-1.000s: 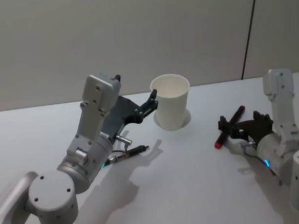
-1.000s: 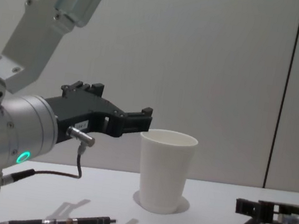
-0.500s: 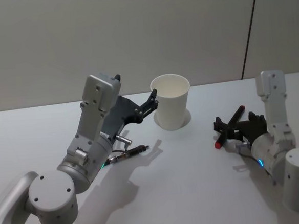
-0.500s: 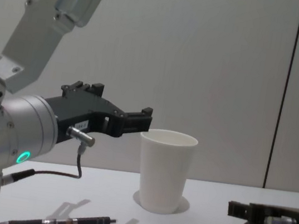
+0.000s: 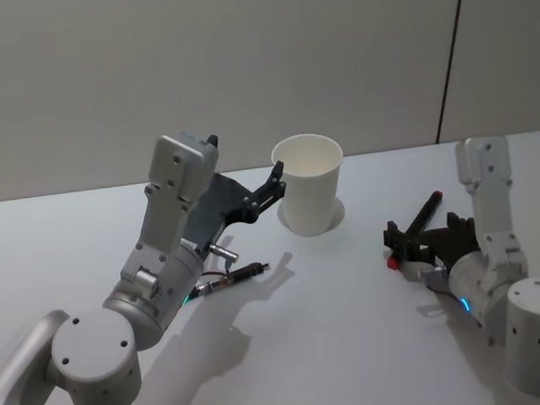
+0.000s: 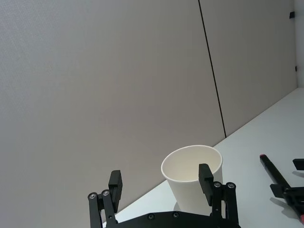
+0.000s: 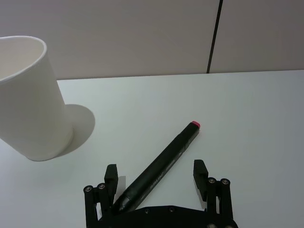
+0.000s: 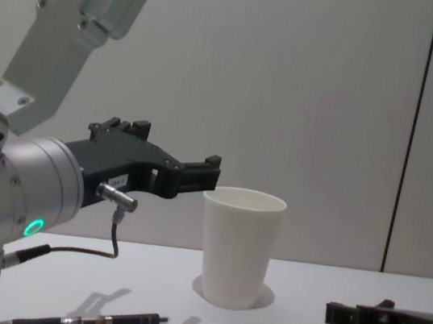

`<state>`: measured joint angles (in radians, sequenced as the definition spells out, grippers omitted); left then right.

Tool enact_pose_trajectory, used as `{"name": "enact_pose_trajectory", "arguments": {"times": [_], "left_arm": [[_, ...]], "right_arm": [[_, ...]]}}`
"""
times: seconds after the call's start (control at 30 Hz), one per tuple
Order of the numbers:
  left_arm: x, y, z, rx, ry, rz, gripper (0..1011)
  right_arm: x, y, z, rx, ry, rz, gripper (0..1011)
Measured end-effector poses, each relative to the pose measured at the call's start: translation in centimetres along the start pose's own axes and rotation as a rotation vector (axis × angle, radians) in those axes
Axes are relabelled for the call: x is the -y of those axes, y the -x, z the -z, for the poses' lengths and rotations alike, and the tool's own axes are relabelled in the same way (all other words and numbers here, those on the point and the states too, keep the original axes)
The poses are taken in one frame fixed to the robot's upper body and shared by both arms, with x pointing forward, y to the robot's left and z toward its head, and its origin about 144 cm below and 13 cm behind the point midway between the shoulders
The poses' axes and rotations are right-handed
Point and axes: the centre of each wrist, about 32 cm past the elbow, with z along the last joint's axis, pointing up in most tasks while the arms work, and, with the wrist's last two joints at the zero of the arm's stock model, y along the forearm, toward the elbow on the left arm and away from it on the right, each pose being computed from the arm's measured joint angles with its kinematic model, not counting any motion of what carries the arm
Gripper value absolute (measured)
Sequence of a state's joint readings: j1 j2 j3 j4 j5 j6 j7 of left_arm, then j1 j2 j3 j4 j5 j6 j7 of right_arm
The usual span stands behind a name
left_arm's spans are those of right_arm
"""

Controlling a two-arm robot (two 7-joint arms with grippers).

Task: Place the pen into the pen holder.

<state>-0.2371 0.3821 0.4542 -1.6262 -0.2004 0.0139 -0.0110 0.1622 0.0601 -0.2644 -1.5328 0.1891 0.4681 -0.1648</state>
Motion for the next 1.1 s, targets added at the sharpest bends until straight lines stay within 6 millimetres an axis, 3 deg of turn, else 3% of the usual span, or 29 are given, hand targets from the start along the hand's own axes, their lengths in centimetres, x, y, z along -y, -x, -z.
{"name": "enact_pose_trajectory", "arguments": {"times": [1.1], "left_arm": [[0.0,0.0,0.0,0.0,0.0,0.0,1001]], "right_arm": [[-0.1,1.3,0.1,0.065,0.017,0.017,1002]]}}
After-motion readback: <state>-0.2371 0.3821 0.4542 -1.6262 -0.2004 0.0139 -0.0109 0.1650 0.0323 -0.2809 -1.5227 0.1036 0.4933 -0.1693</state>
